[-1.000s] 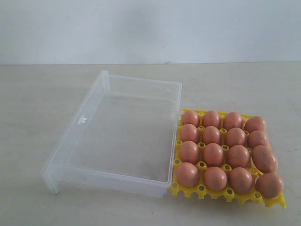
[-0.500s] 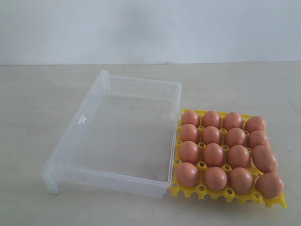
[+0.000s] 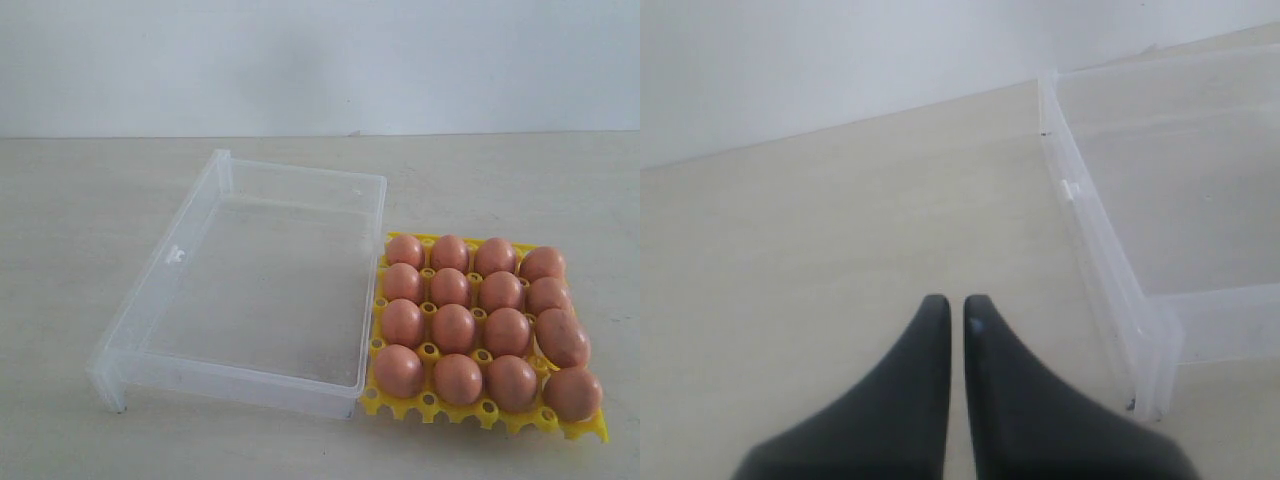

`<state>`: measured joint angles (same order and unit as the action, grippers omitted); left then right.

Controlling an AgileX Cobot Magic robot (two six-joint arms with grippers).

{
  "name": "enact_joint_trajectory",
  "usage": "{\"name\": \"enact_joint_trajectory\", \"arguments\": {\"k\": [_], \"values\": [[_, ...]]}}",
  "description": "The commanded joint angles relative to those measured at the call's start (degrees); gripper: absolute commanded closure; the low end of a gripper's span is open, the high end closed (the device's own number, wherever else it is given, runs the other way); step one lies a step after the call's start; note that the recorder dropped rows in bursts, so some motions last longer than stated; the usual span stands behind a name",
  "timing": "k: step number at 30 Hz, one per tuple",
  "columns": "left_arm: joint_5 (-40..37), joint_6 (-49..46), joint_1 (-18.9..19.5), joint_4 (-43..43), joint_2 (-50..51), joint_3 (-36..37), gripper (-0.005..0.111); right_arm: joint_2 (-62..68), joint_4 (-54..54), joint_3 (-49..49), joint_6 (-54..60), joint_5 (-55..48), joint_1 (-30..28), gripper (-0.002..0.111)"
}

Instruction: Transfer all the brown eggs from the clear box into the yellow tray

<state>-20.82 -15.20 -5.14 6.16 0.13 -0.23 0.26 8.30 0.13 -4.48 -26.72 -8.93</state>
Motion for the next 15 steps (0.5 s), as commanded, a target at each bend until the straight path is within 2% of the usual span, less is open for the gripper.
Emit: {"name": "enact_joint_trajectory", "arguments": {"k": [1,6,11,15], "values": [[0.2,0.6,0.2,0.0,-0.1,0.2,0.103,-0.3,-0.1,-0.1,1.8,1.5,-0.6,0.107],[0.2,0.6,0.2,0.0,-0.1,0.2,0.103,-0.3,-7.8,-0.1,7.3,5.4,-0.6,0.107],[0.2,0.6,0.2,0.0,-0.1,0.2,0.103,-0.3,-7.8,-0.1,9.1,5.9,-0.6,0.109],[0.2,0.6,0.2,0.0,-0.1,0.2,0.103,-0.3,-4.9,-0.1,4.1,5.6,-0.6,0.109]]}}
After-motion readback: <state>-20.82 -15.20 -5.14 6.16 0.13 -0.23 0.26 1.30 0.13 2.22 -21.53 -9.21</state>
